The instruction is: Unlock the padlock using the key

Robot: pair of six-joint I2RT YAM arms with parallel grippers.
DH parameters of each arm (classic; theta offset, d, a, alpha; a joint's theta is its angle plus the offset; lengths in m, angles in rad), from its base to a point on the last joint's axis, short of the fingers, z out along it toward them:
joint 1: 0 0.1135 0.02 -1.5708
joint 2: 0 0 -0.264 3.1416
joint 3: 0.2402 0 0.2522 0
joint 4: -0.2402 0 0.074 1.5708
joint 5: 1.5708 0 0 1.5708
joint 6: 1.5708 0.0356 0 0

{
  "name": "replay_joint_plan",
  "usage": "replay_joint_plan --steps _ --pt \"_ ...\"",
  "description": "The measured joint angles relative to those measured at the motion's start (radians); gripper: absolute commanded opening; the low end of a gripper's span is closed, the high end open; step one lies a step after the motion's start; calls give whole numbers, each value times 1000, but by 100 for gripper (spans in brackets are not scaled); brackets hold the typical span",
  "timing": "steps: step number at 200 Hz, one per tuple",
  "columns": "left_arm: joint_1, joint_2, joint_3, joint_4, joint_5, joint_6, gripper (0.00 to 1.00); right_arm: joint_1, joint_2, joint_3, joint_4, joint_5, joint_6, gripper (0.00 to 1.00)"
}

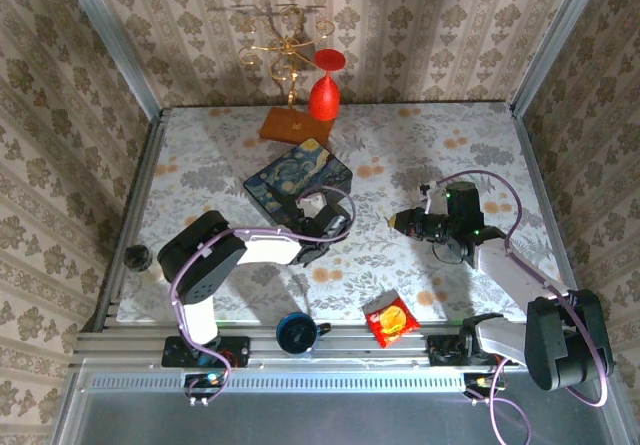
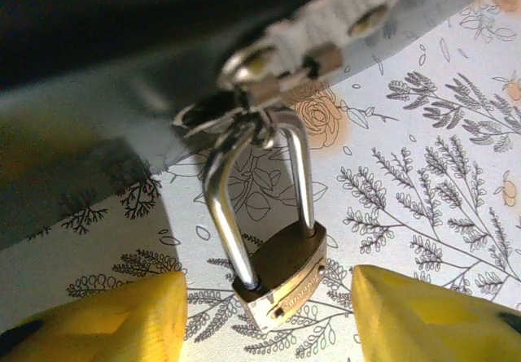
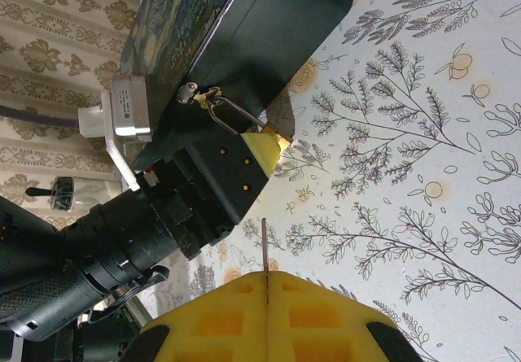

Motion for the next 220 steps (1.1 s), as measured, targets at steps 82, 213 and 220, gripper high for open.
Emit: replay_joint_plan --steps 82,213,220 --pt "53 6 -63 188 123 12 38 0 -24 -27 22 0 22 0" --pt "70 42 -69 320 184 -8 39 0 -24 -43 97 0 52 0" --pt "70 42 -69 318 179 -14 40 0 -24 -45 97 0 53 0"
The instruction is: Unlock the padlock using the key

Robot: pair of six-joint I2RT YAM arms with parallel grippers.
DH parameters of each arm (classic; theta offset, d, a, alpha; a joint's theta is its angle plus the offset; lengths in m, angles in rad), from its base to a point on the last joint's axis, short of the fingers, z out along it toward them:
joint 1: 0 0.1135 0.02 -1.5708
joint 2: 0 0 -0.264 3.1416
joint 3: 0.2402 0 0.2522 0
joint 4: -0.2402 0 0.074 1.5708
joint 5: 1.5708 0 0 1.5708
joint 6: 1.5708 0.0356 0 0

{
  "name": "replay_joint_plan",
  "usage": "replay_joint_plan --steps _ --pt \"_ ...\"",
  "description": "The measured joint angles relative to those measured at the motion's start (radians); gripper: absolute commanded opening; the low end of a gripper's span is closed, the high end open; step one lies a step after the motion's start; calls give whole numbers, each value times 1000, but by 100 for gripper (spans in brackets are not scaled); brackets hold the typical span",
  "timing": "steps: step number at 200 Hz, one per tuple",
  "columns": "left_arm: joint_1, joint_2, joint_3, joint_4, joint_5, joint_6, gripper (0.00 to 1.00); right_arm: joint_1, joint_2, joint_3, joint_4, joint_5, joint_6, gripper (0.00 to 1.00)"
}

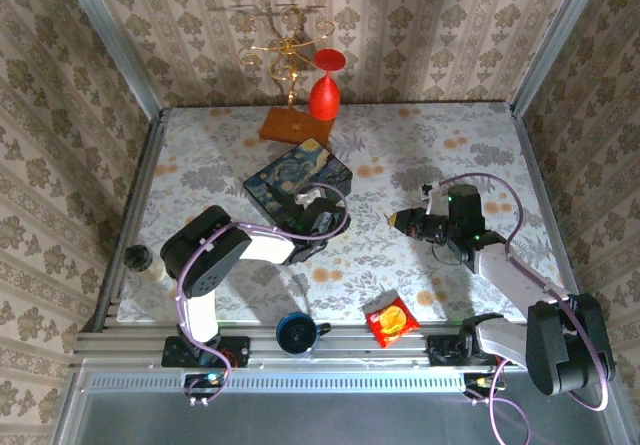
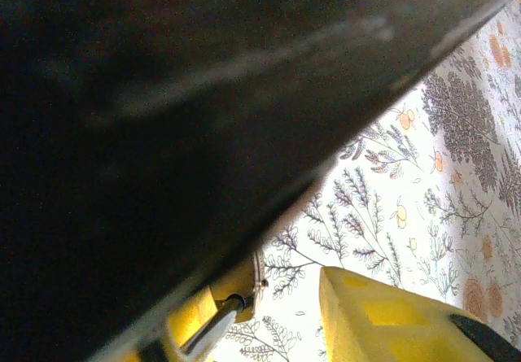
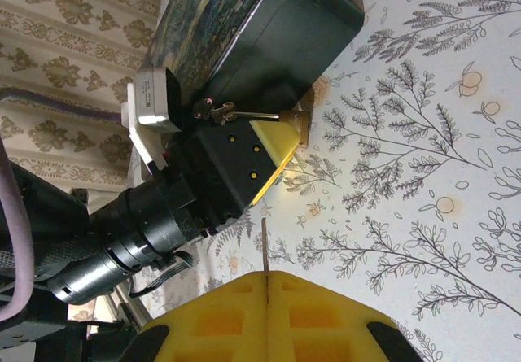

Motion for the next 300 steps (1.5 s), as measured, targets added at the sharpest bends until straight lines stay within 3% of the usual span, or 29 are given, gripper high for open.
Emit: replay_joint_plan --steps 96,194,228,300 --pt "-8 37 31 26 -95 -69 32 0 0 -3 6 0 3 0" --pt "-19 23 47 -77 -145 -60 0 0 0 -4 19 -13 11 0" --pt "1 -29 11 -111 -53 -3 0 0 0 -17 45 -15 55 0" --pt "116 -78 -56 -11 349 124 0 0 0 -109 186 -15 186 0"
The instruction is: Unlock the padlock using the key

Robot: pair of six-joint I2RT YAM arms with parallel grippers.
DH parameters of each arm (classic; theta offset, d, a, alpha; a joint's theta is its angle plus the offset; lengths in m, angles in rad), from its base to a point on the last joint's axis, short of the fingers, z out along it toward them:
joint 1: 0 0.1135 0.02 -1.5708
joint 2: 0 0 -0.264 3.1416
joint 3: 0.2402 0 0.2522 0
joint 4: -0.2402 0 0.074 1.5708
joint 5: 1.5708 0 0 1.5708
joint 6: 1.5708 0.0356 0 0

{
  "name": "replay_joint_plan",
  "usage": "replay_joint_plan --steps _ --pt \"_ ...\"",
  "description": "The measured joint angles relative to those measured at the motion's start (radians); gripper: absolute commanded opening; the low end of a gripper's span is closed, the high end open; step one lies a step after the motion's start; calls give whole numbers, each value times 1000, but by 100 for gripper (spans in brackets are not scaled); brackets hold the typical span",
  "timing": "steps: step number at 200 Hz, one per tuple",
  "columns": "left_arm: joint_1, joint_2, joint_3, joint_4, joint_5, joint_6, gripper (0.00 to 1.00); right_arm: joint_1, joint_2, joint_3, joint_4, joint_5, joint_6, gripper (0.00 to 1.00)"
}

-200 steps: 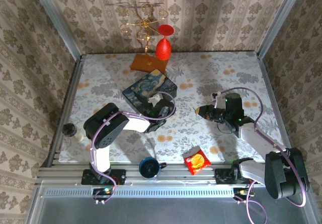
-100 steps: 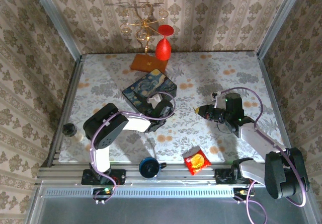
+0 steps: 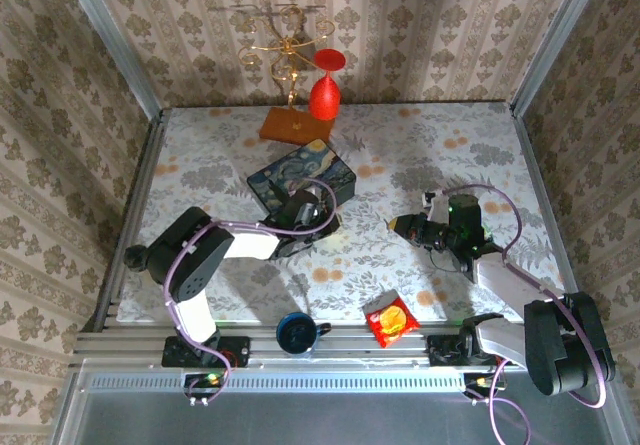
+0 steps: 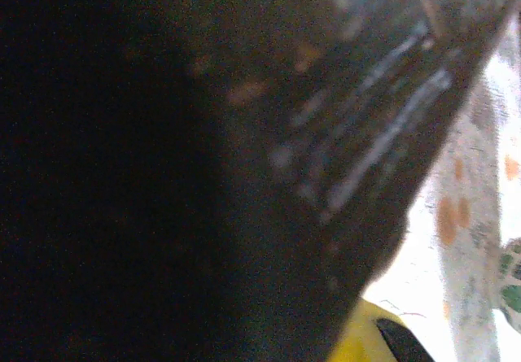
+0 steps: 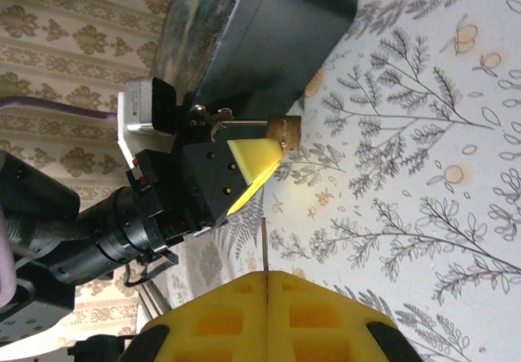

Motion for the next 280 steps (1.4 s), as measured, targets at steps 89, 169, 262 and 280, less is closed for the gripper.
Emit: replay_joint_plan --steps 89,169,262,280 --pt "41 96 12 263 272 -43 38 56 262 -6 289 -3 82 0" --pt "-27 -8 111 -202 51 22 100 63 184 16 203 61 47 0" --pt "-192 162 523 -826 -493 -86 91 -56 -8 18 -10 101 -41 0" --pt "-203 222 605 -919 -566 -120 90 -80 -22 18 -29 90 -54 0"
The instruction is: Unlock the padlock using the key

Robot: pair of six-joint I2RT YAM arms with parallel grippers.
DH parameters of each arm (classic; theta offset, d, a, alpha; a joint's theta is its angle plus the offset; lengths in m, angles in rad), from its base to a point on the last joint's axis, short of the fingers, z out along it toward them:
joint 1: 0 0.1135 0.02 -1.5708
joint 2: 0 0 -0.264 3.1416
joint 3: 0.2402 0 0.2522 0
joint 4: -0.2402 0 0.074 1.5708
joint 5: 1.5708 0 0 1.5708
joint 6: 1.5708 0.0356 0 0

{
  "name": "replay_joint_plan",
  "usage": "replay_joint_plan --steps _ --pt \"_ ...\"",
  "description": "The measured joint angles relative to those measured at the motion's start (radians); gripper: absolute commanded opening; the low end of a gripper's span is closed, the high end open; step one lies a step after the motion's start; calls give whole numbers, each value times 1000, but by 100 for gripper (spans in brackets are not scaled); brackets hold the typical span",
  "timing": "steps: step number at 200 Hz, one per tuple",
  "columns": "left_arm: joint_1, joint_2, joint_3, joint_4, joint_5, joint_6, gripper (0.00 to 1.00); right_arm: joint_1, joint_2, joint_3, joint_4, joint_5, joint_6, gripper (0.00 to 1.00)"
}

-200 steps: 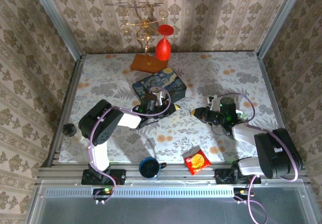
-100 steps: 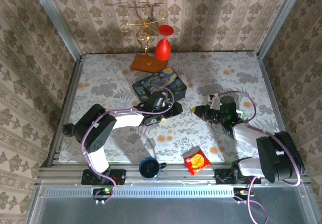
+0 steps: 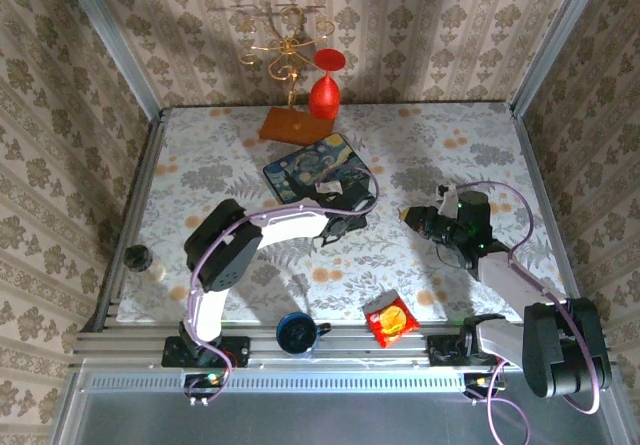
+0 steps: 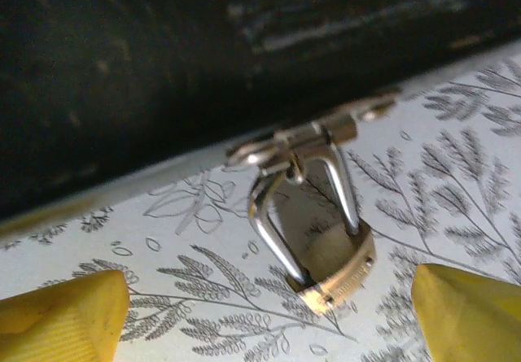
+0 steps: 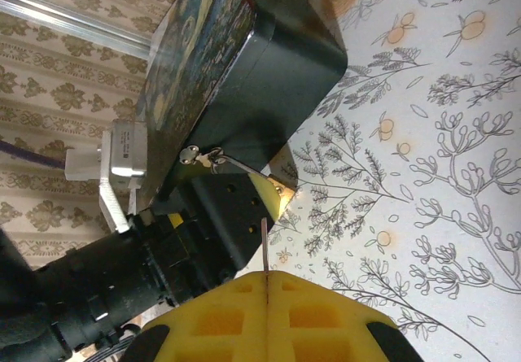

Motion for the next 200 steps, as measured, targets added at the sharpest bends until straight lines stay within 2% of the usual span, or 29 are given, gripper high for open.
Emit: replay_joint_plan --steps 76,105,131,200 --pt "-12 124 172 -148 -154 -69 88 -32 -6 0 -21 -52 -16 0" --pt "-13 161 206 -187 -187 -84 78 -32 6 0 -21 -68 -16 0" --pt "-13 166 206 -211 -197 -93 70 -32 10 0 -19 -68 -15 0" --pt "-13 110 90 -150 -167 -64 68 -32 9 -2 -1 -68 -4 0"
